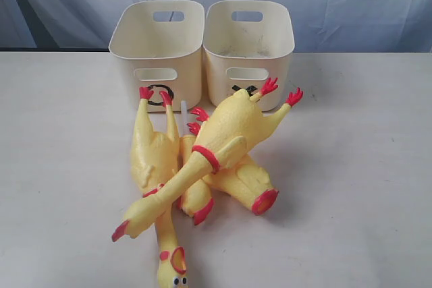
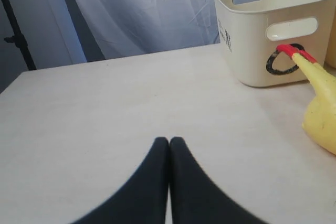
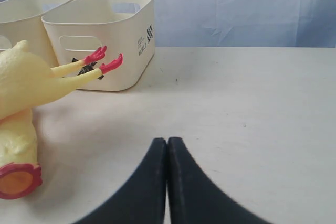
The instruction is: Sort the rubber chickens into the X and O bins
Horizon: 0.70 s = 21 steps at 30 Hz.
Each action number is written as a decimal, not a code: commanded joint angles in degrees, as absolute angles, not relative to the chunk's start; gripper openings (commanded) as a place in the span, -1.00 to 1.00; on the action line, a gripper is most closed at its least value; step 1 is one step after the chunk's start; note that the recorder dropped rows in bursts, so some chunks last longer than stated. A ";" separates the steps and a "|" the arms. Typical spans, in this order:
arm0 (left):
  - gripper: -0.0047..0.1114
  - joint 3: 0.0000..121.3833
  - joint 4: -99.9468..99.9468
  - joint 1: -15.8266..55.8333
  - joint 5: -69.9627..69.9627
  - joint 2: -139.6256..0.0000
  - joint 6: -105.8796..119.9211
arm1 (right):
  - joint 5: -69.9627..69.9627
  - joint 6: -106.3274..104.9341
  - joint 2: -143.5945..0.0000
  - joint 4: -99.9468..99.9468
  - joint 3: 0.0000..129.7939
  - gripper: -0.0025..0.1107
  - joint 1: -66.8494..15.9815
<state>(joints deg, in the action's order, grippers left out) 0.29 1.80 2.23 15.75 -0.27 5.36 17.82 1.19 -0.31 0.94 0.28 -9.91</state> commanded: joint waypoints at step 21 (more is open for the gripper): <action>-0.92 0.00 2.20 2.24 1.34 0.00 5.15 | 17.41 1.14 0.00 0.84 0.00 -0.96 -9.78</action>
<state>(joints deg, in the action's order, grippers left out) 0.29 1.80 2.23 2.05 -0.27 5.36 17.82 1.19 -0.31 0.94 0.28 -9.91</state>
